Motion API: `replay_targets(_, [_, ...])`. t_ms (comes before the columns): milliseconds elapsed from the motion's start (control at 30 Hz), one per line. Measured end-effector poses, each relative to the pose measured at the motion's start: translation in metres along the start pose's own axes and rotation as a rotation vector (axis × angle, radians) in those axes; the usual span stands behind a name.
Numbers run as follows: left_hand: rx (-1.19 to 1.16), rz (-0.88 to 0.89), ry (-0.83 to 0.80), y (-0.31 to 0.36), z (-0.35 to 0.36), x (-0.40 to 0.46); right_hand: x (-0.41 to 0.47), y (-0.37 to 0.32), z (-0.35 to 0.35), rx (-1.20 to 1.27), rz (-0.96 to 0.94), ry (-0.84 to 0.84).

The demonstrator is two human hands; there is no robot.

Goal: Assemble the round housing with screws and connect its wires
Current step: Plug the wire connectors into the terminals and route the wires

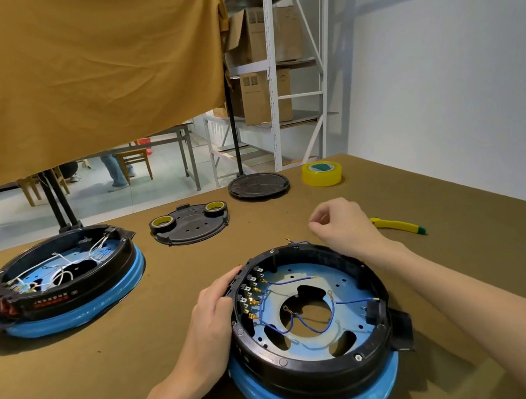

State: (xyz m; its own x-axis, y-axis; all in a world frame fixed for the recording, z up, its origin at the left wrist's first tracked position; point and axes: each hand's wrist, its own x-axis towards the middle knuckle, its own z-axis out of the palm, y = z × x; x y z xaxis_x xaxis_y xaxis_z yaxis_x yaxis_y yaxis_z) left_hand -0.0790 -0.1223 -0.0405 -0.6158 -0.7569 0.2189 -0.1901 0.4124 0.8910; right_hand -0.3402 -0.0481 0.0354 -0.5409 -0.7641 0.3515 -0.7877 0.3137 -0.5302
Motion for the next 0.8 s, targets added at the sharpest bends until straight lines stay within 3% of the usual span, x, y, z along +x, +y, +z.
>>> replay_targets(100, [0.003,0.005,-0.001,0.001,0.0,-0.001,-0.023,-0.033,0.004,0.156,-0.175,-0.103])
replay_targets(167, [-0.015,0.008,0.005,0.002,0.0,-0.001,-0.04,-0.052,0.01,0.194,-0.278,-0.293])
replay_targets(267, [-0.029,0.017,0.003,0.003,-0.001,-0.001,-0.058,-0.068,0.022,0.041,-0.303,-0.479])
replay_targets(533, [-0.051,0.034,0.02,0.003,-0.002,0.0,-0.067,-0.07,0.039,-0.085,-0.307,-0.37])
replay_targets(800, [0.005,0.048,0.01,0.003,-0.003,0.0,-0.063,-0.057,0.043,0.042,-0.283,-0.419])
